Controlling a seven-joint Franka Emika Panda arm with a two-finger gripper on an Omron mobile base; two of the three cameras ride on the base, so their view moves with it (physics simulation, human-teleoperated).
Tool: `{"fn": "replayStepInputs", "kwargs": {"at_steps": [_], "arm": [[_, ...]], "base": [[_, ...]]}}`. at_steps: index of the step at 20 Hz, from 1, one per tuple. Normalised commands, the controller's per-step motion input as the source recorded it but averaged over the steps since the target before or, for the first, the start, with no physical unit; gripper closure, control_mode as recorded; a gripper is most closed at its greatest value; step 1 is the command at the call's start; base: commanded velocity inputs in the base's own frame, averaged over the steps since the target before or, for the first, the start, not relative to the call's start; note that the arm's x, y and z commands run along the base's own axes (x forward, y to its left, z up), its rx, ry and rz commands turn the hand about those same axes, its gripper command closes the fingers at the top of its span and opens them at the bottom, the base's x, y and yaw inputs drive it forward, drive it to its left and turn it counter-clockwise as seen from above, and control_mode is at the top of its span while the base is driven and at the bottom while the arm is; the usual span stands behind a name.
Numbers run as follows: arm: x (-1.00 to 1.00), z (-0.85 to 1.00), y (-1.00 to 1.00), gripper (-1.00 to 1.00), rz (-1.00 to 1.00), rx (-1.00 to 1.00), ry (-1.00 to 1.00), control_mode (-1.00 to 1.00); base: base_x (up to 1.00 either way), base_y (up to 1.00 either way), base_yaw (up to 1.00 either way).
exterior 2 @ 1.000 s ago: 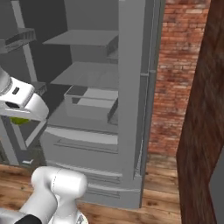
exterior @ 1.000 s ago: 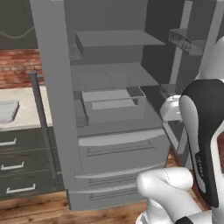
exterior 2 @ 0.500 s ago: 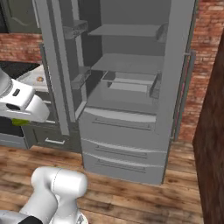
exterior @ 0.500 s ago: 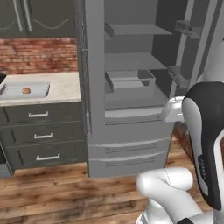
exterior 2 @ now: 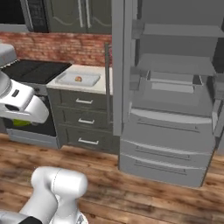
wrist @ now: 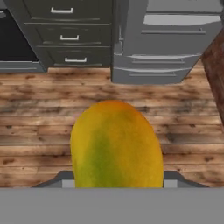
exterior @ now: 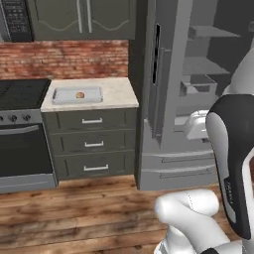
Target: Pick the mango and peach from the fridge and place them inside the tupperware on the counter.
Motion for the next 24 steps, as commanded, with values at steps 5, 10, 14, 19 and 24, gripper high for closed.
{"fn": "replayStepInputs", "kwargs": {"at_steps": [5,10,14,19,24], "arm": [[0.0,0.0,0.0,1.0,0.0,0.0,0.0,1.0],[0.0,0.0,0.0,1.0,0.0,0.0,0.0,1.0],[0.0,0.0,0.0,1.0,0.0,0.0,0.0,1.0],[0.0,0.0,0.0,1.0,0.0,0.0,0.0,1.0],[0.0,0.0,0.0,1.0,0.0,0.0,0.0,1.0]], "base": [[0.54,0.99,0.0],[1.0,0.64,-0.17],[1.0,0.54,-0.22],[1.0,0.47,-0.07],[0.98,0.15,0.0]]}}
